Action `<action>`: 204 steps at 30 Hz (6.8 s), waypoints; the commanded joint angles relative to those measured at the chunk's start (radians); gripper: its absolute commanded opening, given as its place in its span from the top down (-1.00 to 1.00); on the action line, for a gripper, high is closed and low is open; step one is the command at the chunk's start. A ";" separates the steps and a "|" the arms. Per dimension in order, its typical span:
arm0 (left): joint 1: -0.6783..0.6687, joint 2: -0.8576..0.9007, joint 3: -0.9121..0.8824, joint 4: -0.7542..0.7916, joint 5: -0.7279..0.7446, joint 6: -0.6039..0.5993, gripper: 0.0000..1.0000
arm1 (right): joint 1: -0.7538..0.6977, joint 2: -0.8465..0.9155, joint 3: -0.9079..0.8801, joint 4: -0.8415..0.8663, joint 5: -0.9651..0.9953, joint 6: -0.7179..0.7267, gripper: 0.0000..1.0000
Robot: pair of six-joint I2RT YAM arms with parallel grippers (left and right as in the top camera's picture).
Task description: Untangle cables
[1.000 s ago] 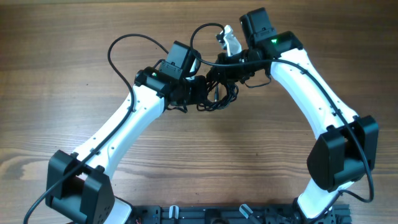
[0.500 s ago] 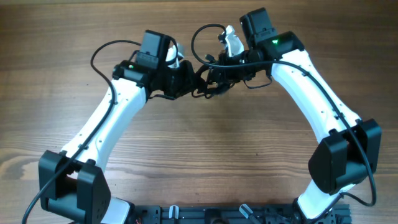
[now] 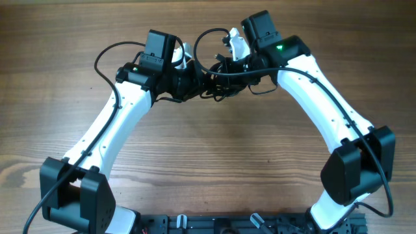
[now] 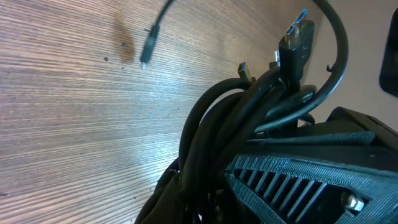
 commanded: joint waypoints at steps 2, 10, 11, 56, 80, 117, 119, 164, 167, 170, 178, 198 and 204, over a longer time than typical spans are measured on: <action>-0.002 -0.038 0.019 0.022 -0.013 -0.145 0.92 | -0.063 -0.100 0.031 -0.008 0.037 0.016 0.81; -0.002 -0.038 0.019 0.035 -0.240 -0.673 0.92 | -0.080 -0.184 0.024 -0.132 0.040 0.016 0.53; -0.002 -0.038 0.019 0.048 -0.240 -0.736 0.92 | -0.076 -0.184 0.016 -0.132 0.040 0.020 0.52; 0.064 -0.038 0.018 0.103 -0.247 -0.772 0.92 | -0.085 -0.081 0.016 -0.045 0.049 0.002 0.91; 0.089 -0.038 0.018 -0.087 -0.225 -0.290 0.92 | -0.374 -0.092 0.322 -0.080 -0.238 -0.040 0.91; 0.097 -0.038 0.018 0.046 0.356 -1.314 0.92 | -0.037 0.036 0.296 -0.255 0.121 0.062 0.35; 0.097 -0.038 0.018 0.046 0.352 -1.314 0.92 | -0.015 0.041 0.296 -0.264 0.186 0.123 0.45; 0.068 -0.038 0.017 -0.203 -0.365 -0.475 0.92 | -0.119 -0.070 0.296 -0.435 -0.009 -0.130 0.91; 0.039 -0.038 0.016 -0.211 -0.379 -0.124 0.75 | -0.066 -0.051 0.296 -0.385 0.060 -0.070 0.91; 0.037 -0.038 0.016 -0.231 -0.438 -0.012 0.63 | -0.030 -0.026 0.296 -0.381 0.139 -0.029 0.91; 0.041 -0.038 0.016 -0.154 -0.242 0.245 0.65 | -0.023 0.043 0.296 -0.397 0.224 -0.040 0.91; -0.136 -0.014 0.016 -0.020 -0.246 0.243 0.38 | -0.068 0.216 0.296 -0.372 0.024 -0.248 0.91; -0.136 0.024 0.016 -0.011 -0.245 0.209 0.37 | -0.127 0.216 0.296 -0.374 -0.208 -0.358 0.91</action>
